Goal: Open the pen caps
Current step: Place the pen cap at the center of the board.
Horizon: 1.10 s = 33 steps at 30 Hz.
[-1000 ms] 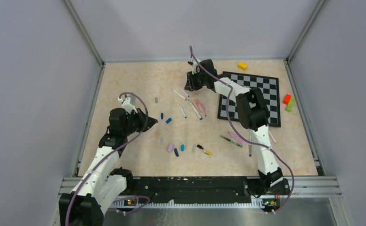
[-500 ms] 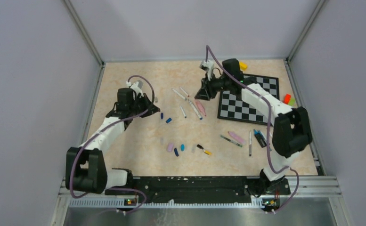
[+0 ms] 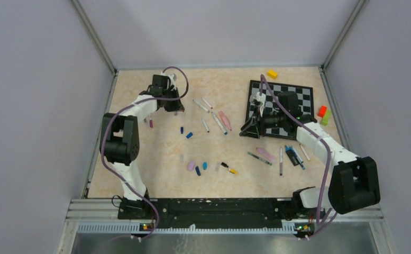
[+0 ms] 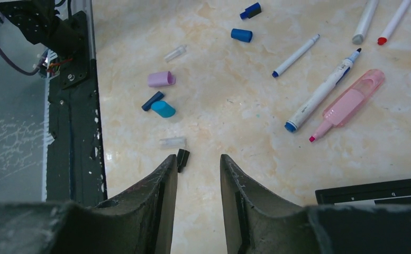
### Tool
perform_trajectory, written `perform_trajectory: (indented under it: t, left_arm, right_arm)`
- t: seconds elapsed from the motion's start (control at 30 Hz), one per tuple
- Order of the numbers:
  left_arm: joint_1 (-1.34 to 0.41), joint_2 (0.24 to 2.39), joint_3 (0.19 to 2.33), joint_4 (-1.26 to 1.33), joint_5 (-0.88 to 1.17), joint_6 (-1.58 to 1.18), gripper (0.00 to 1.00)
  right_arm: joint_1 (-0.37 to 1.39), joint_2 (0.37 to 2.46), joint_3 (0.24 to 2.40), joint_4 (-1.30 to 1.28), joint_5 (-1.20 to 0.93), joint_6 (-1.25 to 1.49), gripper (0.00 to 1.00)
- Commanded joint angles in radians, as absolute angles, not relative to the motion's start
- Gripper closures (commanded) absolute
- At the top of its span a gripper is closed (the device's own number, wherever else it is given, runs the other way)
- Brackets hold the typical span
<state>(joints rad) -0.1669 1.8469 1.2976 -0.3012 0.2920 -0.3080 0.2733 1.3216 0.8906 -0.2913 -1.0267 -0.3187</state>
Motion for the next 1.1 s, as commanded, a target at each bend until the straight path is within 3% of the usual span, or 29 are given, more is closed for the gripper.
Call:
perform_trajectory:
  t: [0.0, 0.33, 0.6, 1.07]
  left_arm:
    - [-0.189, 1.940, 1.436, -0.379, 0.224, -0.247, 0.85]
    - [-0.196, 2.086, 1.607, -0.494, 0.161, -0.208, 0.73]
    - [-0.197, 2.100, 1.639, -0.527, 0.132, -0.187, 0.57]
    - [-0.197, 2.005, 1.627, -0.508, 0.141, -0.169, 0.56]
  right_arm:
    - [0.255, 1.330, 0.918, -0.257, -1.091, -0.356, 0.66]
    - [0.254, 1.366, 0.962, -0.348, -1.097, -0.415, 0.66]
    - [0.254, 1.374, 0.965, -0.357, -1.083, -0.430, 0.66]
    - [0.254, 1.383, 0.964, -0.364, -1.073, -0.441, 0.66]
